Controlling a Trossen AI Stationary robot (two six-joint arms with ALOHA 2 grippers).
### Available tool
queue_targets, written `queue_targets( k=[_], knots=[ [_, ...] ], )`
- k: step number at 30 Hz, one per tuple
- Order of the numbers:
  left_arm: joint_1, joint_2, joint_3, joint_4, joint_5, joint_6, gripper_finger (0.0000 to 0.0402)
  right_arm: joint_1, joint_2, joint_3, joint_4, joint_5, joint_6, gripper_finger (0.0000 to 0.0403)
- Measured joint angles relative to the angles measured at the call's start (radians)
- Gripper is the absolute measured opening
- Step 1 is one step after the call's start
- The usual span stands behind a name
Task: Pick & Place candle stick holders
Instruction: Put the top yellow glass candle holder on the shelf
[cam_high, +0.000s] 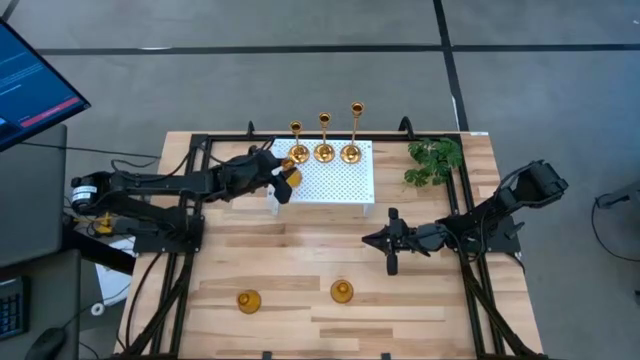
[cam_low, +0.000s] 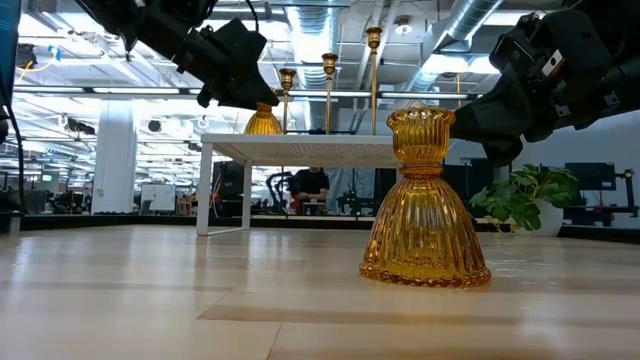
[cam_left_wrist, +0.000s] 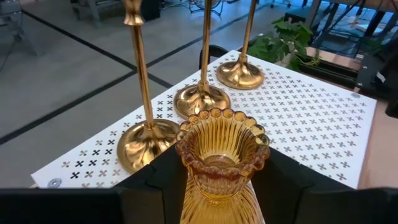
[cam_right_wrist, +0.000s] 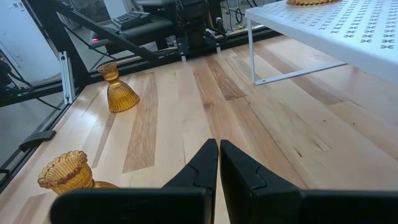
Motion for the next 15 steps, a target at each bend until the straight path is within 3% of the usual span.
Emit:
queue_targets(
  k=[15],
  knots=[
    [-0.003,-0.001,0.000,-0.006,0.001,0.002,0.0193,0.000,0.000,0.000,0.000,-0.001,0.000,0.0010]
  ],
)
